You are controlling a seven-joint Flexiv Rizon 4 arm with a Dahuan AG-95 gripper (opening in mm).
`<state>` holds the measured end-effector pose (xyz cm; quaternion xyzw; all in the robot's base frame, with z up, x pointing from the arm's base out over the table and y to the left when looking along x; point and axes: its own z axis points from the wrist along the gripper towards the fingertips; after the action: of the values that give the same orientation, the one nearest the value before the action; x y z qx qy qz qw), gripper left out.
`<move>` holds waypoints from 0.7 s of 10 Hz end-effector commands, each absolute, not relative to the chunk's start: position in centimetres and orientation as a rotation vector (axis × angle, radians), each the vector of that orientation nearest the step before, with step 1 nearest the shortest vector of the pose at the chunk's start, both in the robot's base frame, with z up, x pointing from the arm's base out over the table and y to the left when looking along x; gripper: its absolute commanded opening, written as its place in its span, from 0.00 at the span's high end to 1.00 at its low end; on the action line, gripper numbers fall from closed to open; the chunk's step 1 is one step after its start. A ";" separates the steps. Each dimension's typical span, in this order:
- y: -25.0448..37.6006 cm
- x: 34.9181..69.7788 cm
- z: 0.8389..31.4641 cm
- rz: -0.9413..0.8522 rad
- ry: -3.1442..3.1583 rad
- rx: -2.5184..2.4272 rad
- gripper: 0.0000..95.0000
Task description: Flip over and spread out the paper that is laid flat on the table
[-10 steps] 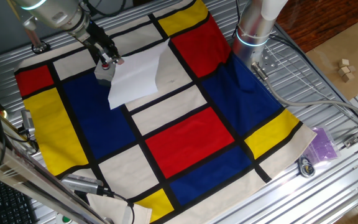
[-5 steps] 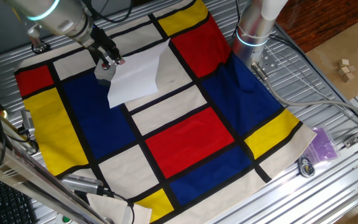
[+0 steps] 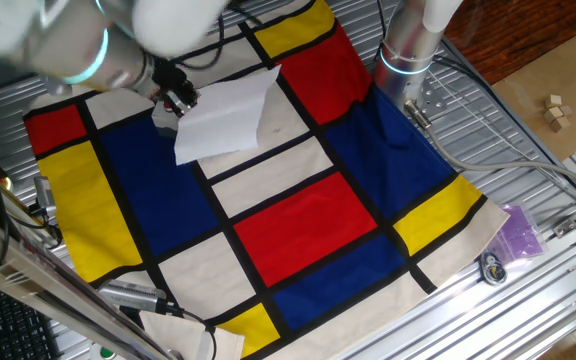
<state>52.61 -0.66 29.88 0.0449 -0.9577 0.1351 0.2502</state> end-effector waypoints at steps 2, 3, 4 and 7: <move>-0.8 52.5 30.3 0.445 -2.544 0.219 1.00; -0.8 52.5 30.3 0.452 -2.539 0.225 1.00; -0.8 52.5 30.3 0.462 -2.533 0.239 1.00; -1.3 52.4 30.7 0.457 -2.530 0.270 1.00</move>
<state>52.41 -1.40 30.81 0.1012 -0.9408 0.1700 0.2753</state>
